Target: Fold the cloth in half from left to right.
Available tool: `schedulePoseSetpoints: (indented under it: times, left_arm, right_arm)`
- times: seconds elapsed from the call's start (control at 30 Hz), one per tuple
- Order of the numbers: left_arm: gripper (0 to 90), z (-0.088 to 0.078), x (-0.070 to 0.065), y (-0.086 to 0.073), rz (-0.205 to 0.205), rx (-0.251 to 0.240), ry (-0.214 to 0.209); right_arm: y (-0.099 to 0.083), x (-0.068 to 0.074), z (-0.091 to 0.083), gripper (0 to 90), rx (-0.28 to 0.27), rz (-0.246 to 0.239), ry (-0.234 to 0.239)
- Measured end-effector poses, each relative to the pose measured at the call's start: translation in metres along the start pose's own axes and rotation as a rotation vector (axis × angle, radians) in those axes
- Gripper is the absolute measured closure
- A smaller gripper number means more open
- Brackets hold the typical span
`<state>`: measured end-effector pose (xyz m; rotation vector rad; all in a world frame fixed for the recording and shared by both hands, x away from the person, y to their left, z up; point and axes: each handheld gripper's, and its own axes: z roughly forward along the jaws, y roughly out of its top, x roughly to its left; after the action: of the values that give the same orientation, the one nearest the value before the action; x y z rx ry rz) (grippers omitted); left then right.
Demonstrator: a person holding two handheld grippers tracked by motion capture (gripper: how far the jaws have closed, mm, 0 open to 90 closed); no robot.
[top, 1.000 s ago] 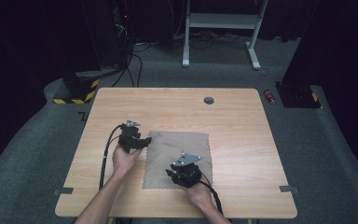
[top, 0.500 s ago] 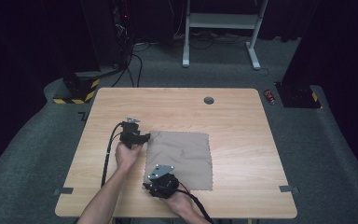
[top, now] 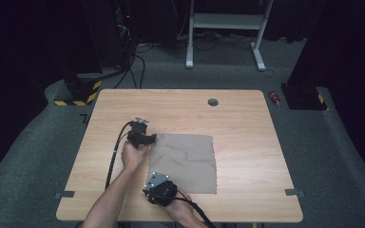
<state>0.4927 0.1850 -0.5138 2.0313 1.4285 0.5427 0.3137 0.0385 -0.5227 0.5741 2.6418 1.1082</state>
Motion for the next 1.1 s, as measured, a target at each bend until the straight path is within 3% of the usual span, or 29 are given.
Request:
schedulePoseSetpoints:
  times: [0.17,0.37,0.47,0.63,0.8,0.87,1.1]
  left_arm:
    - [60.4,0.0,-0.002,0.0,0.012,-0.009,-0.016]
    - [79.8,0.001,-0.004,0.005,0.022,0.014,-0.033]
    - [87.9,0.002,-0.001,0.006,0.004,0.016,-0.071]
    - [89.5,0.001,0.006,0.006,-0.02,0.025,-0.111]
    - [89.9,-0.002,0.008,0.006,-0.014,0.02,-0.119]
    - [89.8,-0.007,0.011,0.008,-0.032,0.0,-0.137]
    - [89.9,-0.014,0.016,0.008,-0.039,-0.007,-0.144]
  right_arm:
    - [0.0,0.004,-0.001,77.1,0.004,-0.025,-0.012]
    - [0.001,0.005,-0.002,87.7,0.02,-0.038,-0.051]
    - [0.001,0.006,-0.001,89.5,0.019,-0.046,-0.061]
    - [0.002,0.005,-0.002,89.9,0.026,-0.04,-0.053]
    - [0.003,0.006,-0.006,90.0,0.016,-0.033,-0.046]
    - [0.005,0.005,-0.008,90.0,0.008,-0.027,-0.043]
    - [0.013,0.007,-0.011,90.0,-0.005,-0.034,-0.03]
